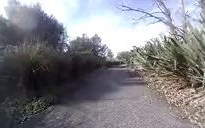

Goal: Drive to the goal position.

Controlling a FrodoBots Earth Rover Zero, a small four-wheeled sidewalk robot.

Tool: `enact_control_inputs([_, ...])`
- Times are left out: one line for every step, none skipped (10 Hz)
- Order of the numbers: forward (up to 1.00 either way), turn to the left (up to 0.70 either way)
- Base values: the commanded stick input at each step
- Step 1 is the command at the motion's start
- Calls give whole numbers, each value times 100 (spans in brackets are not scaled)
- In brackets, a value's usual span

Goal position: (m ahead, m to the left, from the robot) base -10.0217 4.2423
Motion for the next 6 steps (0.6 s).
enact_control_inputs([45,-17])
enact_control_inputs([45,-21])
enact_control_inputs([45,-25])
enact_control_inputs([45,-27])
enact_control_inputs([45,-27])
enact_control_inputs([45,-27])
